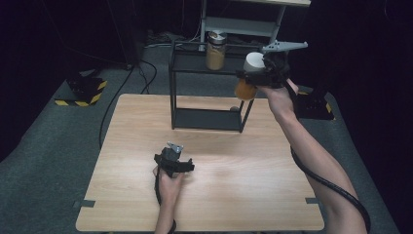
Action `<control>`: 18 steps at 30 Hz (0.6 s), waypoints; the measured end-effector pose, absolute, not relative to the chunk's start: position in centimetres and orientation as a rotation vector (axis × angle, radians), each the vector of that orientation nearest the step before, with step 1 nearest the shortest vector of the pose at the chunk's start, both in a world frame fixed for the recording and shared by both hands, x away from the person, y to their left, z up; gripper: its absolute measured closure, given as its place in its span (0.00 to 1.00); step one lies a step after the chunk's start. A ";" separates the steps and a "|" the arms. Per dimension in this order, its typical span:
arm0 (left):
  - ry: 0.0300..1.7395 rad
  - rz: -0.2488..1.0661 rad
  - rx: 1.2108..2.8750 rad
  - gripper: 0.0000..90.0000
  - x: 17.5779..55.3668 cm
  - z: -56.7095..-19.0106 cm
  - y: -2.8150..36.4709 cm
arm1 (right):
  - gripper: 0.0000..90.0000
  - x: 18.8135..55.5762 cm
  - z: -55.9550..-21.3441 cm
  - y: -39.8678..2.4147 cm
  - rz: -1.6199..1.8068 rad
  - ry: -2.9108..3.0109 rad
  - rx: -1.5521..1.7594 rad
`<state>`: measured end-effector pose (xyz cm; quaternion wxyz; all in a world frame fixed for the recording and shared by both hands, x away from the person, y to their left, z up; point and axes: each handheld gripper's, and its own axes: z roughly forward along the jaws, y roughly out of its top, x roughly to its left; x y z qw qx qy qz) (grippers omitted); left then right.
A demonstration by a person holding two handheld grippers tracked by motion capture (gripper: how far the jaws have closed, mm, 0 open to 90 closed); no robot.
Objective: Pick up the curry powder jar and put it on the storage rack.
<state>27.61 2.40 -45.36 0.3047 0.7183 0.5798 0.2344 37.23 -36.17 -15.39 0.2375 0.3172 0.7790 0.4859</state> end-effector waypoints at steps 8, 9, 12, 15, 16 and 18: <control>1.537 0.623 1.902 0.01 27.6 -45.4 2.4 | 0.39 39.0 -13.1 -34.5 1.316 2.114 0.927; 1.536 0.623 1.901 0.01 27.6 -45.4 2.4 | 0.39 39.3 -12.8 -34.3 1.314 2.111 0.943; 1.536 0.623 1.901 0.01 27.6 -45.4 2.4 | 0.39 40.3 -12.4 -33.5 1.298 2.084 0.998; 1.535 0.624 1.901 0.02 27.6 -45.4 2.4 | 0.39 40.8 -12.3 -33.2 1.287 2.071 1.025; 1.535 0.624 1.901 0.02 27.5 -45.4 2.4 | 0.39 41.3 -12.1 -32.7 1.267 2.057 1.049; 1.535 0.623 1.901 0.02 27.5 -45.4 2.4 | 0.39 41.7 -12.1 -32.4 1.247 2.044 1.061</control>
